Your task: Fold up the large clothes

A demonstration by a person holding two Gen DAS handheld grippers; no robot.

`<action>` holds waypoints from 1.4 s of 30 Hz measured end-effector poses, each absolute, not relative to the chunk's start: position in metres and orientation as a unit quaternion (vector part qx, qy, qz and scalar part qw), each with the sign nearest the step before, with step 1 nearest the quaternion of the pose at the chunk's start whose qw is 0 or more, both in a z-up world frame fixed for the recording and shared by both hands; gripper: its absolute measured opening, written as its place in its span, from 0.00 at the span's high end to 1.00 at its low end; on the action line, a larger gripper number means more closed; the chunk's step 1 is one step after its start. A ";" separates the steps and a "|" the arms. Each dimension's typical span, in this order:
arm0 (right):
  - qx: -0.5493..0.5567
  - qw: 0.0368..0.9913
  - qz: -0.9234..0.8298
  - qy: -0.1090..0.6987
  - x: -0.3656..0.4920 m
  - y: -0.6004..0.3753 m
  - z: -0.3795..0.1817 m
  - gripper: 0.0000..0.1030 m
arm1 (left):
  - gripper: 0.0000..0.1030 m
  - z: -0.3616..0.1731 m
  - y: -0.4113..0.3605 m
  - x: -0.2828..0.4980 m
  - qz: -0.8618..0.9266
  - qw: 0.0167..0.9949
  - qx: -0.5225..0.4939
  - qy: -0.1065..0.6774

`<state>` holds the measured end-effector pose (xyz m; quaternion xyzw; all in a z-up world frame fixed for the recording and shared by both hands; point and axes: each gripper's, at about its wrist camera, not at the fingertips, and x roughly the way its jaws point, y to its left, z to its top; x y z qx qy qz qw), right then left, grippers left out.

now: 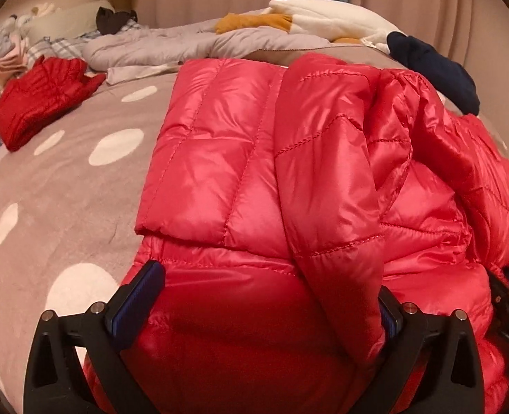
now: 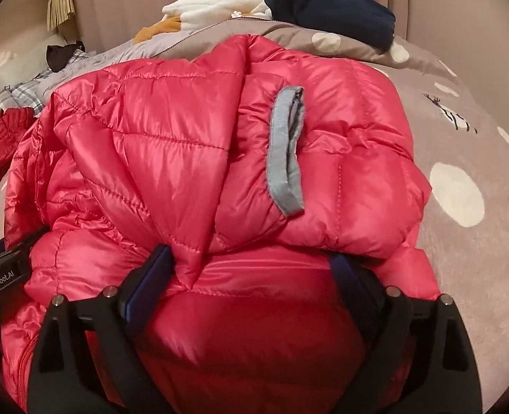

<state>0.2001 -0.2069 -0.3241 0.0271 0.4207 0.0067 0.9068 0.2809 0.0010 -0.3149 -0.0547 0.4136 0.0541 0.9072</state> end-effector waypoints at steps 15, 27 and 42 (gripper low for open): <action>0.127 0.925 -0.005 0.358 0.109 -0.259 -0.252 0.03 | 0.47 -0.236 0.030 0.173 0.064 0.926 -0.113 0.353; 0.263 0.890 -0.078 0.365 0.009 -0.321 -0.294 0.03 | 0.46 -0.282 0.128 0.096 0.130 0.871 -0.277 0.384; 0.357 0.855 -0.046 0.374 -0.024 -0.322 -0.335 0.03 | 0.46 -0.311 0.109 0.065 0.057 0.864 -0.330 0.376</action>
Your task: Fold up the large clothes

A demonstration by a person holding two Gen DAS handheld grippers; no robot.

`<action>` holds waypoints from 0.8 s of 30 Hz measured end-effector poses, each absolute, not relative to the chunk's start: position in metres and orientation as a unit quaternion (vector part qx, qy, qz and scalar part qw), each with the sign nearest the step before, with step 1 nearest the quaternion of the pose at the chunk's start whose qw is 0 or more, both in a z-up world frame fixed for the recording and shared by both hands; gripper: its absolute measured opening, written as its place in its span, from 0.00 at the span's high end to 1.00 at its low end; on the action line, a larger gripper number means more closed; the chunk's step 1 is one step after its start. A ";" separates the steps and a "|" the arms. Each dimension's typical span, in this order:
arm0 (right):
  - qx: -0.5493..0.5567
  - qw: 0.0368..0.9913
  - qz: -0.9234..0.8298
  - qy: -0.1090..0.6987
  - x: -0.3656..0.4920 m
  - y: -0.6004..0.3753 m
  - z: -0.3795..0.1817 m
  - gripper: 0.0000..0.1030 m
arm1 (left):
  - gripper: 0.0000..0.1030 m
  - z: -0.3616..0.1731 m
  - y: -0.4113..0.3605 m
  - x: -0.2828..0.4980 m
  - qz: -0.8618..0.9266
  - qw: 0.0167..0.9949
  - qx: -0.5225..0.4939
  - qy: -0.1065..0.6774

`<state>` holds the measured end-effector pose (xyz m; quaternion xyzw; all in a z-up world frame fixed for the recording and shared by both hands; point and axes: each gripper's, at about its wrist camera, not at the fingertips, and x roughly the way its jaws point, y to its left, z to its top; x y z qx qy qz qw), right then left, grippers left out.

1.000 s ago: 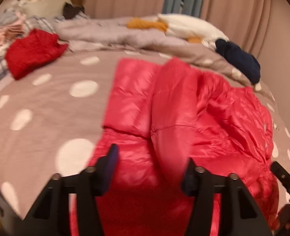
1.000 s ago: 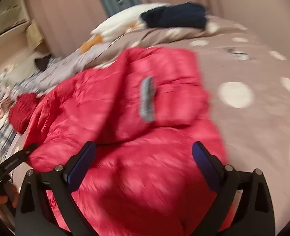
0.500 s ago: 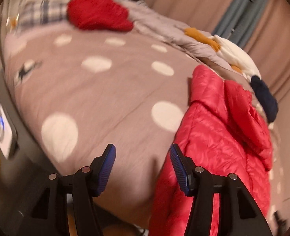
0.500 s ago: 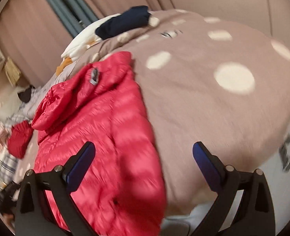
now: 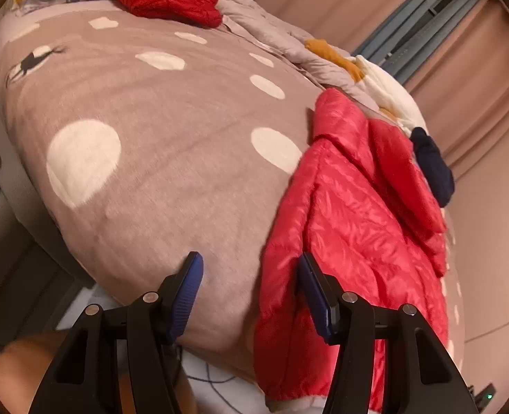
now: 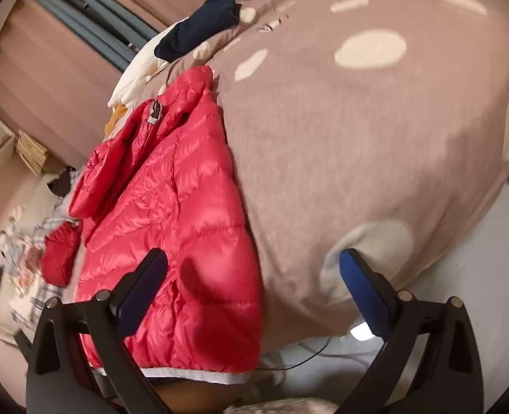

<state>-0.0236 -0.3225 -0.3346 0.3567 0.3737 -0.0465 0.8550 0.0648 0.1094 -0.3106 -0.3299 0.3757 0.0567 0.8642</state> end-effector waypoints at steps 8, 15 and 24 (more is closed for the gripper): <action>0.433 0.813 0.016 0.388 -0.025 -0.289 -0.357 0.07 | 0.46 -0.320 0.098 0.049 -0.006 0.835 -0.421 0.354; 0.415 0.824 0.078 0.379 -0.022 -0.243 -0.339 0.08 | 0.46 -0.320 0.069 0.053 -0.093 0.815 -0.446 0.358; 0.442 0.818 0.098 0.354 -0.012 -0.245 -0.332 0.08 | 0.42 -0.323 0.077 0.041 -0.132 0.788 -0.490 0.349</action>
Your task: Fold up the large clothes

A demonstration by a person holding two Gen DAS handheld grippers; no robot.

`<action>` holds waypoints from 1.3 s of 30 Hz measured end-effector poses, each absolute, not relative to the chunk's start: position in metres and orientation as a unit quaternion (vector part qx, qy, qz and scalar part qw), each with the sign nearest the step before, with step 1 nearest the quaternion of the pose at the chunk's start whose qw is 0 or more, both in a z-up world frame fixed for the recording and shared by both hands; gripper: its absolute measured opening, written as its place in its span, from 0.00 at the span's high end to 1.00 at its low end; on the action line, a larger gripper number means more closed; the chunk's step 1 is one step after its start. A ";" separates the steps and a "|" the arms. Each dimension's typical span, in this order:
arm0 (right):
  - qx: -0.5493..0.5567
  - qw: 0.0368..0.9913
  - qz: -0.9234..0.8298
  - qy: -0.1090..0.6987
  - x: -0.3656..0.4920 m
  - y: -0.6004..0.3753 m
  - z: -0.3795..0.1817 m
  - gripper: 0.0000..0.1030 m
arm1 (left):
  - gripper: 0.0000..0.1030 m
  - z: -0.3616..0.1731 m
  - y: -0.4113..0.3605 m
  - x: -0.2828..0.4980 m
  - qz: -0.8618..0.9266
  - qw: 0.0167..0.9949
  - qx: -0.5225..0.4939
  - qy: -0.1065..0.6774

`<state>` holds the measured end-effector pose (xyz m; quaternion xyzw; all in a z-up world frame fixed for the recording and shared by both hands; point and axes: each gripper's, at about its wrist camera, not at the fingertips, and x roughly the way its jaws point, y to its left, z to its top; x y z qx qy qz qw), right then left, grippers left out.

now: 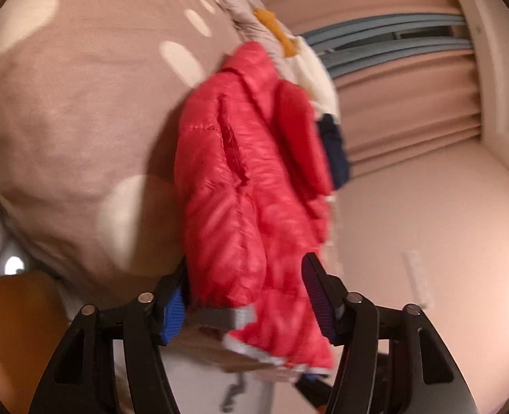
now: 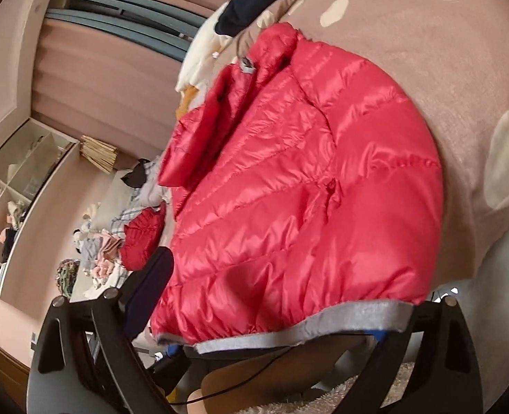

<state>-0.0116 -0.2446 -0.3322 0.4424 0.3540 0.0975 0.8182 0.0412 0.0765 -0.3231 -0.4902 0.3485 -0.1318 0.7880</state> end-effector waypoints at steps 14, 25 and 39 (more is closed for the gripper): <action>0.422 0.819 0.108 0.373 -0.005 -0.243 -0.338 0.08 | 0.33 -0.336 0.049 0.053 -0.188 0.776 -0.492 0.346; 0.413 0.832 0.121 0.348 0.018 -0.244 -0.327 0.08 | 0.40 -0.340 0.046 0.088 -0.184 0.783 -0.492 0.335; 0.366 0.870 0.073 0.323 0.022 -0.248 -0.352 0.54 | 0.76 -0.345 0.043 0.085 -0.129 0.832 -0.423 0.336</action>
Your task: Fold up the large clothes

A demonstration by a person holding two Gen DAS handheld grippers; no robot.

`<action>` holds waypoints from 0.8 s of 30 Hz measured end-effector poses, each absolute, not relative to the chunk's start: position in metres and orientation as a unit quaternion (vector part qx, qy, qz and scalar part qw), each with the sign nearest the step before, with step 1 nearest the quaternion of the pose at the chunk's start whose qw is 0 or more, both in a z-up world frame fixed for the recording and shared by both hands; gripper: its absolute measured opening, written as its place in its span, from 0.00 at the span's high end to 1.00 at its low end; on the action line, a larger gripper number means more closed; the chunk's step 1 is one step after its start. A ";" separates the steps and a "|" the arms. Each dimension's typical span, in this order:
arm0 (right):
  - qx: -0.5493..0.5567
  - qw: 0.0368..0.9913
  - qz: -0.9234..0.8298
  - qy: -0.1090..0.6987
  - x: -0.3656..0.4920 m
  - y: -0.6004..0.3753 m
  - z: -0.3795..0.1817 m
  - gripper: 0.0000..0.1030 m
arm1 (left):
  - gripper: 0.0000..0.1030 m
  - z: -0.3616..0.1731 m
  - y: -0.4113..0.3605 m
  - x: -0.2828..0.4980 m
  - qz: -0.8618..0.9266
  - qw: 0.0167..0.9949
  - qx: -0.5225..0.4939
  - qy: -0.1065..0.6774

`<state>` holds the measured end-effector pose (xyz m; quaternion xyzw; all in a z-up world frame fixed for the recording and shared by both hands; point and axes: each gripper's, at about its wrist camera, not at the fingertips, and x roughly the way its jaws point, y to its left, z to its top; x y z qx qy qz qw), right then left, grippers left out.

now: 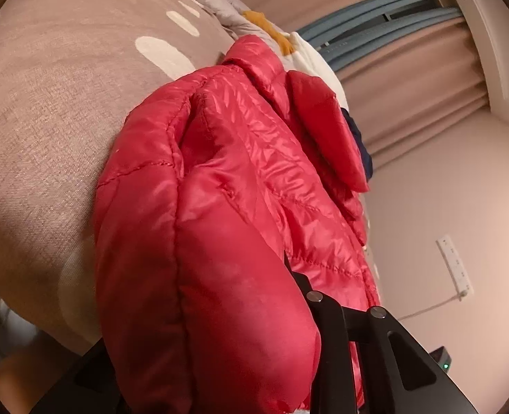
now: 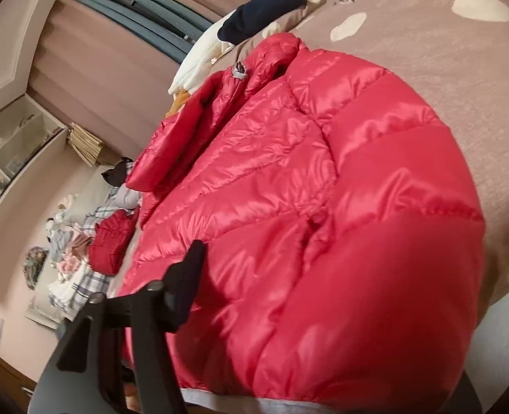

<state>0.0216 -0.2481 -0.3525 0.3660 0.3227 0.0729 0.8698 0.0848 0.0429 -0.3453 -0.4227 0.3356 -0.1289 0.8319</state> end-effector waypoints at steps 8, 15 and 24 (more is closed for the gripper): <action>0.347 0.882 0.055 0.316 0.022 -0.248 -0.357 0.68 | 0.77 -0.347 0.044 0.088 -0.127 0.836 -0.417 0.334; 0.341 0.885 0.056 0.312 0.021 -0.246 -0.359 0.68 | 0.78 -0.344 0.041 0.085 -0.118 0.845 -0.398 0.336; 0.333 0.889 0.056 0.310 0.021 -0.243 -0.358 0.69 | 0.78 -0.339 0.034 0.086 -0.103 0.861 -0.369 0.335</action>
